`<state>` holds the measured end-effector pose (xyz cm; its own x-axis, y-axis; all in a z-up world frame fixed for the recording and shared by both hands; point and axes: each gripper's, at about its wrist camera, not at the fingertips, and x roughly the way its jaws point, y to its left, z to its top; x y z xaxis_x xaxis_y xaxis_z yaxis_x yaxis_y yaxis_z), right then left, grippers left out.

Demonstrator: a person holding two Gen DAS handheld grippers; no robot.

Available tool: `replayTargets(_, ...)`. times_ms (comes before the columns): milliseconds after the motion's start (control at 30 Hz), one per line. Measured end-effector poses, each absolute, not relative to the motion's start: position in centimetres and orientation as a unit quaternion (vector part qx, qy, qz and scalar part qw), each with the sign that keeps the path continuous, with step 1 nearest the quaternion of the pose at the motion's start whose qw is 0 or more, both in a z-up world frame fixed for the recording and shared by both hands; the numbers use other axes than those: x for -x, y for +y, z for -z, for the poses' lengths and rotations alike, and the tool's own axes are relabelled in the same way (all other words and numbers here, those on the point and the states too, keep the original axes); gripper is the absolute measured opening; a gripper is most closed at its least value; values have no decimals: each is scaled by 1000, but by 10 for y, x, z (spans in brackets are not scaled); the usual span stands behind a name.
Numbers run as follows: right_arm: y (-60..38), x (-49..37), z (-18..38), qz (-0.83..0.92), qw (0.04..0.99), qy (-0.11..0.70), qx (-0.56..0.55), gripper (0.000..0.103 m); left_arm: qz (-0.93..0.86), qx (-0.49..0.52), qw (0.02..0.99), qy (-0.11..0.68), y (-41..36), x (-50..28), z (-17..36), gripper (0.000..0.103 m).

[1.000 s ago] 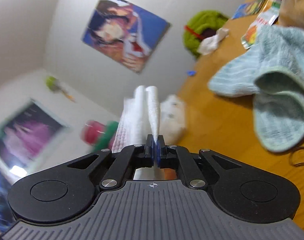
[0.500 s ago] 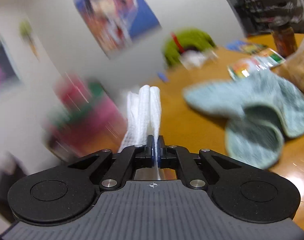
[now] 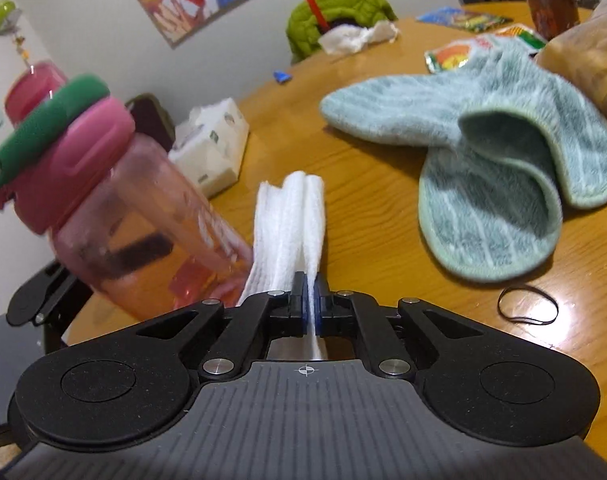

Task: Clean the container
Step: 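Hold the bottle with the left tool while the right tool rubs the towel along its side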

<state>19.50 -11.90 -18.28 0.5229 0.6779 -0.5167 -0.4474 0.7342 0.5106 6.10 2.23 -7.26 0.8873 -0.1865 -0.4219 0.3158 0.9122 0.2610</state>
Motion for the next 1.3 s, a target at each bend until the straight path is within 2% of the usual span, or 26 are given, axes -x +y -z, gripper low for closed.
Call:
replayTargets(133, -137, -192, 176, -322, 866, 328, -198, 7, 119, -177, 957, 195, 24, -47, 62, 80)
replayTargets(200, -144, -191, 171, -328, 865, 309, -220, 7, 127, -173, 959, 187, 27, -42, 58, 73)
replayTargets(333, -145, -187, 166, -355, 858, 283, -239, 7, 135, -175, 959, 178, 24, -42, 61, 66)
replayTargets(433, -140, -189, 164, -353, 861, 284, -232, 7, 139, -178, 961, 161, 22, -49, 66, 66)
replayTargets(533, -139, -191, 164, -341, 863, 290, -233, 7, 149, -187, 960, 144, 23, -58, 73, 67)
replayTargets(633, -145, -192, 163, -342, 860, 285, -250, 7, 141, -178, 961, 159, 25, -65, 75, 77)
replayTargets(667, -148, -192, 162, -342, 860, 280, -255, 7, 132, -176, 962, 163, 25, -65, 75, 83)
replayTargets(800, -166, -190, 157, -362, 843, 252, -309, 7, 138, -160, 964, 163, 27, -61, 71, 84)
replayTargets(833, -175, -191, 158, -391, 816, 238, -354, 7, 146, -158, 963, 164, 28, -60, 71, 84)
replayTargets(933, -199, -195, 168, -470, 709, 194, -488, 7, 154, -165, 959, 172, 26, -63, 76, 70)
replayTargets(1000, -206, -198, 174, -474, 685, 185, -522, 10, 153, -168, 958, 176, 25, -65, 79, 65)
replayTargets(1100, -197, -207, 185, -454, 681, 231, -526, 10, 148, -167, 959, 175, 24, -70, 82, 63)
replayTargets(1300, -164, -214, 195, -402, 728, 330, -447, 10, 134, -160, 962, 174, 28, -77, 85, 62)
